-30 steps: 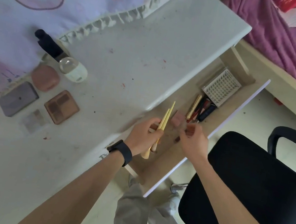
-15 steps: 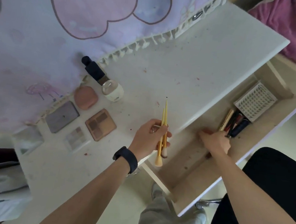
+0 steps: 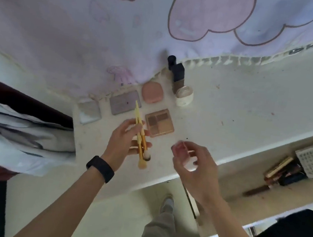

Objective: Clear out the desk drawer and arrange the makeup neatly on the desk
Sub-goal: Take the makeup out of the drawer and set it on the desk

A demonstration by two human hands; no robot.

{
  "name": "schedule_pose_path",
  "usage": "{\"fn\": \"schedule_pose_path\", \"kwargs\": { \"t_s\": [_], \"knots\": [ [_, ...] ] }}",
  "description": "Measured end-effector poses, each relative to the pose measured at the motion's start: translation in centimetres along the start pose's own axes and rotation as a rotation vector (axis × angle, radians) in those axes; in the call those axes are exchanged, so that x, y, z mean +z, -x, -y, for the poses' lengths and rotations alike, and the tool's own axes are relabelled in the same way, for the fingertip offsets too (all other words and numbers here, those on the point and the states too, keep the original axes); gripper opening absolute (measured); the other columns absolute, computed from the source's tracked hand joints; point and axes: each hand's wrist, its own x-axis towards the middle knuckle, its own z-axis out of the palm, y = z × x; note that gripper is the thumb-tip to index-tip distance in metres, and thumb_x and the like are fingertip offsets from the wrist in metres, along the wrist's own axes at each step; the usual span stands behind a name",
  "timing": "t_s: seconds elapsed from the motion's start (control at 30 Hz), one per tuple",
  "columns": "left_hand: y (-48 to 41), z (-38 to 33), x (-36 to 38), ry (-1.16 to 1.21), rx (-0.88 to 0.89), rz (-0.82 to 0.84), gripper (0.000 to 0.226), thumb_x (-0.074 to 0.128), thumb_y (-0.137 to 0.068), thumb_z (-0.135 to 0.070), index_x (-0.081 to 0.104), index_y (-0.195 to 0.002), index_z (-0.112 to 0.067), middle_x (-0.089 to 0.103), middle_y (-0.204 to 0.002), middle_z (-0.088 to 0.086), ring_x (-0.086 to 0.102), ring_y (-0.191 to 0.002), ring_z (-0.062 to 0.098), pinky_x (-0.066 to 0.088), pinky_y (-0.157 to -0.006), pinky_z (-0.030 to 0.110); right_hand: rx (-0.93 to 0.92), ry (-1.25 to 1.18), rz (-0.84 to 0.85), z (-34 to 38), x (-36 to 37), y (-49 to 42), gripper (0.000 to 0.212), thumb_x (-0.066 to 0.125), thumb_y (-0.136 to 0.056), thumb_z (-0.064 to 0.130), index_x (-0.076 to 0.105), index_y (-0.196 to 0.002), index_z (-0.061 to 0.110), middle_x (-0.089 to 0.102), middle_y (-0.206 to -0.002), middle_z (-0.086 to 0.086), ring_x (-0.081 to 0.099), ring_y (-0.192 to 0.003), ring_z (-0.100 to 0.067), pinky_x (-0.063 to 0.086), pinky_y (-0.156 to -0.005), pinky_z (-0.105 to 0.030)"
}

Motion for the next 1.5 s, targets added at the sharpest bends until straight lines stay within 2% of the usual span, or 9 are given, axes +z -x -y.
{"fn": "schedule_pose_path", "kwargs": {
  "t_s": [0.27,0.43,0.6,0.7,0.87,0.97,1.23,1.37,1.5],
  "knots": [
    [1.1,-0.8,-11.8,0.149,-0.034,-0.350,0.016,0.057,-0.101,-0.023,0.063,-0.111,-0.011,0.075,-0.096,0.009,0.075,-0.079,0.029,0.058,-0.058,0.036,-0.602,0.477,0.257,7.3,12.0,-6.6,0.039,0.075,-0.081,0.024,0.068,-0.118,0.016,0.069,-0.117,-0.003,0.061,-0.108,-0.030,0.049,-0.089,-0.042],
    [1.5,-1.1,-15.1,0.193,-0.061,-0.376,0.015,0.059,-0.100,-0.017,0.066,-0.107,-0.006,0.075,-0.092,0.006,0.075,-0.075,0.025,0.058,-0.056,0.031,-0.710,0.718,0.398,9.1,17.4,-8.5,0.036,0.060,-0.092,0.024,0.061,-0.129,0.022,0.062,-0.132,0.003,0.049,-0.125,-0.024,0.033,-0.104,-0.037],
    [1.2,-1.2,-16.0,0.183,-0.049,-0.344,0.015,0.062,-0.098,-0.015,0.070,-0.105,-0.004,0.075,-0.101,0.013,0.074,-0.088,0.026,0.059,-0.065,0.029,-0.761,0.814,0.503,9.4,18.6,-9.2,0.031,0.057,-0.098,0.029,0.063,-0.128,0.029,0.057,-0.142,0.010,0.036,-0.141,-0.021,0.022,-0.116,-0.040],
    [0.7,-1.3,-15.7,0.150,-0.038,-0.299,0.016,0.064,-0.096,-0.016,0.072,-0.104,-0.004,0.075,-0.105,0.014,0.073,-0.096,0.027,0.059,-0.071,0.026,-0.665,0.595,0.443,9.7,17.1,-8.7,0.028,0.055,-0.100,0.038,0.070,-0.123,0.032,0.059,-0.142,0.007,0.040,-0.139,-0.020,0.028,-0.113,-0.036],
    [-0.5,-2.0,-11.4,0.195,-0.011,-0.154,0.023,0.065,-0.095,-0.015,0.069,-0.113,-0.001,0.075,-0.106,0.015,0.074,-0.094,0.028,0.059,-0.073,0.030,-0.060,-0.061,0.491,9.7,13.6,-5.8,0.036,0.058,-0.096,0.054,0.068,-0.121,0.030,0.075,-0.097,0.021,0.067,-0.090,0.008,0.052,-0.082,-0.013],
    [-1.3,-2.4,-7.2,0.227,0.021,-0.097,0.024,0.066,-0.094,-0.013,0.068,-0.114,0.000,0.075,-0.105,0.014,0.073,-0.095,0.026,0.060,-0.074,0.030,0.014,-0.154,0.382,8.4,11.3,-4.7,0.016,0.061,-0.098,0.039,0.076,-0.102,0.033,0.075,-0.082,0.020,0.070,-0.076,0.001,0.056,-0.075,-0.022],
    [-2.1,-1.7,4.6,0.213,0.010,0.101,0.023,0.066,-0.095,-0.015,0.068,-0.115,-0.004,0.071,-0.097,0.013,0.072,-0.087,0.022,0.059,-0.075,0.029,0.276,-0.352,0.144,3.3,2.8,-1.2,0.014,0.059,-0.100,0.029,0.073,-0.099,0.030,0.077,-0.087,0.012,0.073,-0.081,-0.011,0.061,-0.082,-0.039],
    [-2.9,-0.3,7.6,-0.332,0.220,-0.067,0.023,0.071,-0.090,-0.040,0.068,-0.109,-0.028,0.065,-0.115,0.002,0.065,-0.102,0.015,0.055,-0.087,0.033,0.312,-0.101,0.016,0.5,-0.9,-0.9,0.018,0.056,-0.101,0.027,0.069,-0.090,0.033,0.071,-0.078,0.014,0.064,-0.068,-0.008,0.054,-0.063,-0.023],
    [-3.7,0.7,6.6,-0.931,0.494,-0.149,0.036,0.066,-0.087,-0.028,0.060,-0.122,-0.024,0.060,-0.118,0.003,0.048,-0.112,0.027,0.042,-0.092,0.035,0.280,0.214,0.065,-1.0,-2.1,-2.2,0.019,0.053,-0.100,0.026,0.071,-0.094,0.023,0.068,-0.069,0.007,0.058,-0.060,-0.007,0.041,-0.053,-0.015]
  ]
}}
